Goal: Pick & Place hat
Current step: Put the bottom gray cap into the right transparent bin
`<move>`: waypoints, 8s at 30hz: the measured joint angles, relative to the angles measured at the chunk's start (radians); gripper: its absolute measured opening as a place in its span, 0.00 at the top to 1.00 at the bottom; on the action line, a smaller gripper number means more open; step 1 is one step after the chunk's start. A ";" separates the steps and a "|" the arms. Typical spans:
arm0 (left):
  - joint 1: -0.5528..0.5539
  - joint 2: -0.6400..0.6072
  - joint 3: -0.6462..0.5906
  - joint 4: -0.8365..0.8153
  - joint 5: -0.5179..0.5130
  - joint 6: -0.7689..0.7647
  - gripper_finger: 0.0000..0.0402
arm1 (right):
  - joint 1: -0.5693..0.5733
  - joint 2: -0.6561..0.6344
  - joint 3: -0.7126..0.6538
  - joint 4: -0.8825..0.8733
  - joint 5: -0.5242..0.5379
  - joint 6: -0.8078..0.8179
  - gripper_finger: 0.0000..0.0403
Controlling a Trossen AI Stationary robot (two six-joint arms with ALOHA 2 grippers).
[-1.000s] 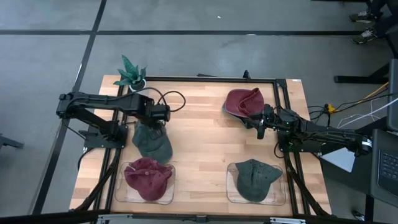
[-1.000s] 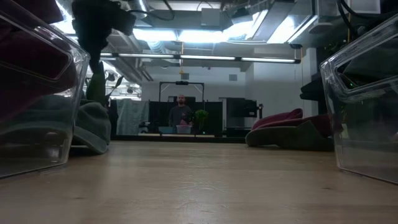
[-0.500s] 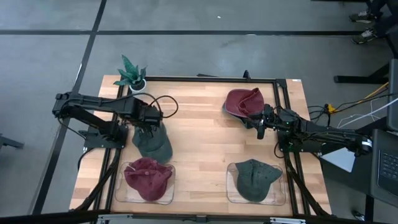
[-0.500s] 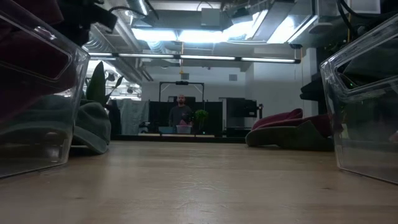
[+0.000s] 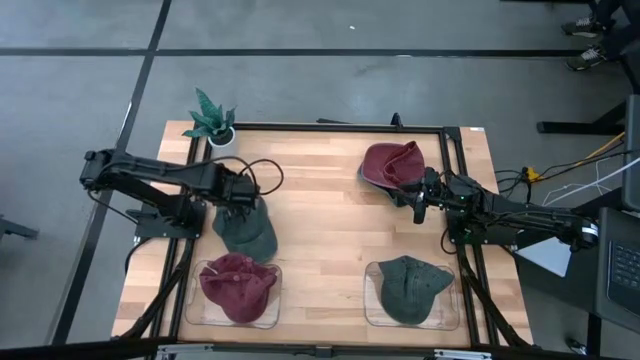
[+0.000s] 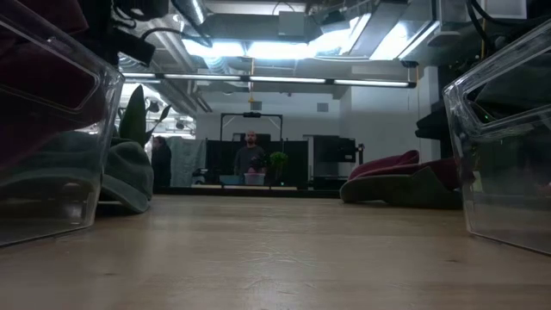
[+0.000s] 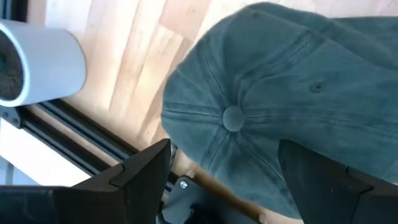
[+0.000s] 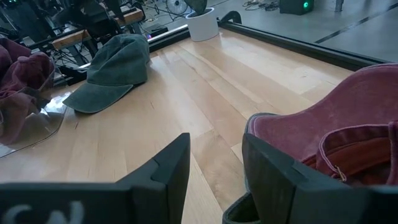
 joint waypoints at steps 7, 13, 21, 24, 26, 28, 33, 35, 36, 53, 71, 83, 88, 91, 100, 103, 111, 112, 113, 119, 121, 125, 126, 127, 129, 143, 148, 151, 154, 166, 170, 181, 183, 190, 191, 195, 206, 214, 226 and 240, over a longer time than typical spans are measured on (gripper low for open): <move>-0.001 0.000 -0.038 0.041 -0.033 0.086 0.28 | 0.000 0.000 0.000 0.000 0.000 0.001 0.63; -0.001 0.000 -0.073 0.090 -0.037 0.095 0.28 | 0.000 0.000 0.000 0.000 0.000 0.001 0.63; 0.011 0.000 -0.143 0.154 -0.045 0.095 0.28 | 0.000 0.000 0.000 0.000 0.000 0.000 0.63; 0.024 0.000 -0.167 0.196 -0.052 0.095 0.28 | 0.000 0.000 0.000 0.000 0.000 0.000 0.63; 0.035 0.000 -0.180 0.215 -0.062 0.095 0.28 | 0.000 0.000 0.000 0.000 0.000 0.000 0.63; 0.047 0.000 -0.191 0.219 -0.060 0.095 0.28 | 0.000 0.000 0.000 0.000 0.000 0.001 0.63; 0.065 0.000 -0.200 0.216 -0.028 0.095 0.38 | 0.000 0.000 0.000 0.000 0.000 0.001 0.63; 0.066 -0.003 -0.200 0.217 -0.022 0.095 0.45 | 0.000 0.000 0.000 0.000 0.000 0.000 0.63; 0.065 -0.004 -0.200 0.217 -0.017 0.095 0.49 | 0.000 0.000 0.000 0.000 0.000 0.000 0.63; 0.065 -0.084 -0.200 0.324 0.123 -0.009 0.94 | 0.000 0.000 0.000 0.000 0.000 0.001 0.63; 0.113 -0.154 -0.193 0.735 0.428 -0.205 0.95 | 0.000 0.000 0.000 0.000 0.000 0.000 0.64; 0.125 -0.153 -0.093 0.873 0.610 -0.247 0.95 | 0.000 0.000 0.000 0.000 0.000 0.000 0.64; 0.125 -0.153 -0.054 0.926 0.624 -0.261 0.95 | 0.000 0.000 0.000 0.000 0.000 0.000 0.64; 0.125 -0.153 -0.036 0.930 0.625 -0.278 0.95 | 0.000 0.000 0.000 0.000 0.000 0.001 0.64; 0.124 -0.105 0.009 0.930 0.673 -0.276 0.95 | 0.000 0.000 0.000 0.000 0.000 -0.310 0.64; 0.124 -0.061 0.041 0.929 0.673 -0.254 0.95 | 0.000 0.000 0.000 0.000 -0.008 -0.260 0.64; 0.124 0.085 0.156 0.930 0.671 -0.219 0.95 | 0.000 0.001 0.000 0.024 -0.036 0.378 0.63; 0.124 0.104 0.171 0.930 0.671 -0.214 0.95 | 0.000 0.001 0.000 0.024 -0.037 0.429 0.63; 0.124 0.121 0.185 0.930 0.671 -0.206 0.95 | 0.000 0.000 0.000 0.024 -0.038 0.478 0.63; 0.124 0.210 0.269 0.930 0.670 -0.154 0.95 | 0.000 0.000 0.000 0.025 -0.205 0.597 0.63; 0.124 0.234 0.292 0.931 0.670 -0.144 0.95 | 0.000 0.000 0.000 0.042 -0.237 0.605 0.63; 0.124 0.261 0.320 0.923 0.671 -0.137 0.95 | 0.000 0.000 0.000 0.054 -0.237 0.746 0.63; 0.124 0.264 0.324 0.923 0.671 -0.133 0.95 | 0.000 0.000 0.000 0.054 -0.237 0.776 0.63; 0.124 0.265 0.325 0.922 0.671 -0.130 0.95 | 0.000 0.000 0.000 0.054 -0.235 0.794 0.63; 0.124 0.265 0.325 0.923 0.670 -0.131 0.95 | 0.000 0.000 0.000 0.058 -0.221 0.809 0.63; 0.124 0.265 0.325 0.922 0.665 -0.150 0.95 | 0.000 0.154 0.237 0.237 -0.211 0.236 0.63; 0.124 0.265 0.325 0.922 0.665 -0.163 0.95 | 0.000 0.337 0.418 0.233 -0.313 -0.038 0.63; 0.124 0.265 0.325 0.922 0.665 -0.188 0.95 | 0.000 0.446 0.529 0.197 -0.371 -0.153 0.63; 0.124 0.265 0.325 0.922 0.665 -0.194 0.95 | 0.000 0.540 0.643 0.114 -0.394 -0.248 0.63; 0.124 0.270 0.326 0.906 0.654 -0.194 0.95 | 0.019 0.843 0.975 -0.261 -0.402 -0.527 0.63; 0.124 0.284 0.352 0.875 0.602 -0.172 0.95 | 0.058 0.933 1.055 -0.298 -0.404 -0.575 0.63; 0.155 0.310 0.381 0.859 0.570 -0.144 0.95 | 0.150 1.087 1.151 -0.306 -0.351 -0.618 0.63; 0.158 0.314 0.382 0.870 0.585 -0.148 0.95 | 0.158 1.098 1.160 -0.307 -0.312 -0.635 0.63; 0.158 0.330 0.381 0.875 0.601 -0.150 0.95 | 0.162 1.151 1.191 -0.339 -0.305 -0.603 0.63; 0.158 0.330 0.381 0.879 0.601 -0.150 0.95 | 0.162 1.156 1.195 -0.343 -0.305 -0.603 0.63; 0.158 0.330 0.381 0.893 0.601 -0.150 0.95 | 0.162 1.166 1.195 -0.348 -0.305 -0.602 0.63; 0.158 0.330 0.381 0.885 0.602 -0.150 0.95 | 0.162 1.162 1.195 -0.393 -0.305 -0.604 0.63; 0.158 0.344 0.380 0.882 0.602 -0.177 0.95 | 0.161 1.162 1.195 -0.381 -0.305 -0.569 0.63; 0.142 0.343 0.380 0.885 0.668 -0.117 0.95 | 0.160 1.170 1.195 -0.358 -0.219 -0.743 0.63; 0.145 0.343 0.380 0.860 0.691 -0.062 0.95 | 0.162 1.202 1.195 -0.347 -0.417 -0.761 0.63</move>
